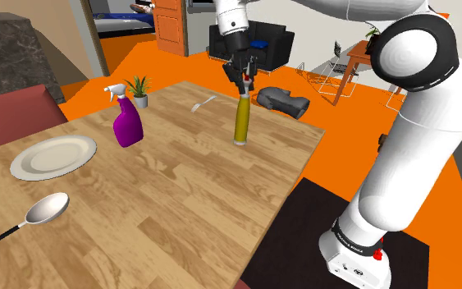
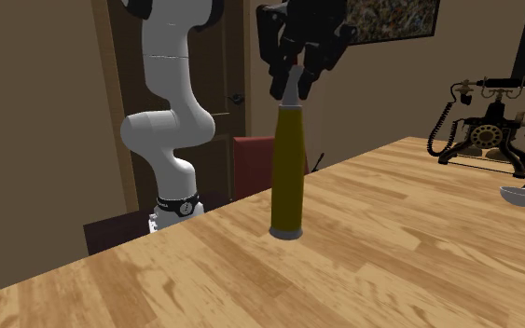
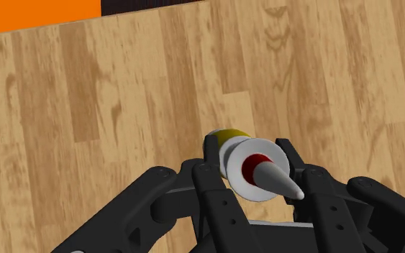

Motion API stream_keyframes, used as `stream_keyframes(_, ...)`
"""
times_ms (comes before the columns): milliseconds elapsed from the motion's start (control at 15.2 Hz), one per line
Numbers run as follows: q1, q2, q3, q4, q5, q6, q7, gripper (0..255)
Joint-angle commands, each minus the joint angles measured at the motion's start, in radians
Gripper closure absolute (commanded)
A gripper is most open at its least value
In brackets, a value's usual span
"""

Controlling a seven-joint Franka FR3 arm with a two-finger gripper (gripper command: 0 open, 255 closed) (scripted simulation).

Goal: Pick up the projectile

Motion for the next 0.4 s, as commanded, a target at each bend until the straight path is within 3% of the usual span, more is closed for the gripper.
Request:
stream_keyframes(0, 0.000, 0.010, 0.000, 0.042, 0.000, -0.032, 0.001, 255)
stream_keyframes(330, 0.000, 0.029, 0.000, 0.111, 0.000, -0.082, 0.003, 255)
